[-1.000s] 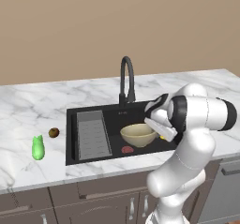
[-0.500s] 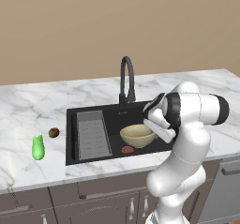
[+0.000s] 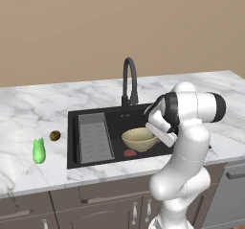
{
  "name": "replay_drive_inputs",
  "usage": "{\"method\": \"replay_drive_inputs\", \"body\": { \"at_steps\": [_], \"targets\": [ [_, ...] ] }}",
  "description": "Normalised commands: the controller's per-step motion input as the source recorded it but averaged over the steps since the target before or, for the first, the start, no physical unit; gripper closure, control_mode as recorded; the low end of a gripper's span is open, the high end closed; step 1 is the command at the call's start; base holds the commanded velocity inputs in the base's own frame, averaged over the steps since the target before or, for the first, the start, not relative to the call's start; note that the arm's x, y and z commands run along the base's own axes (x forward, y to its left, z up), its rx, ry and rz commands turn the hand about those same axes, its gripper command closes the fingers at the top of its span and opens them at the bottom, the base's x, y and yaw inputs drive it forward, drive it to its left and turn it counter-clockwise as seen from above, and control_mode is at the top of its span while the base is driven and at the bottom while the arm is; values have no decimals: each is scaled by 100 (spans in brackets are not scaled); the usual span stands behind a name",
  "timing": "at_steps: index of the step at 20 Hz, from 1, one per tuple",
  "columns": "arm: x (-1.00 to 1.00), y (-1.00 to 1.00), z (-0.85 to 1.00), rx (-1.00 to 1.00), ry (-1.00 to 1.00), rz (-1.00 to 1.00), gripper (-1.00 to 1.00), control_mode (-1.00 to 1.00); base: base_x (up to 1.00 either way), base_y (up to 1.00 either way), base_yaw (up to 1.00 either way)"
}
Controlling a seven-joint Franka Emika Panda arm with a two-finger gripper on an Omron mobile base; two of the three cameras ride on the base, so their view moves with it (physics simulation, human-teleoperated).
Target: Remove the corn and apple from the sink. Then move the bowl and cup from the counter to the sink for washing.
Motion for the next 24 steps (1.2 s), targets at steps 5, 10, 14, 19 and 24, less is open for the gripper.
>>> {"method": "replay_drive_inputs", "body": {
  "at_steps": [5,10,14,19,24],
  "targets": [
    [10,0,-13,0,-4,1,100,-100,0,0,0],
    [8,0,-14,0,-5,1,100,-100,0,0,0],
    [9,0,-15,0,-5,1,100,-100,0,0,0],
    [9,0,-13,0,-6,1,100,-100,0,0,0],
    [6,0,-11,0,-7,1,100,-100,0,0,0]
  ]
}}
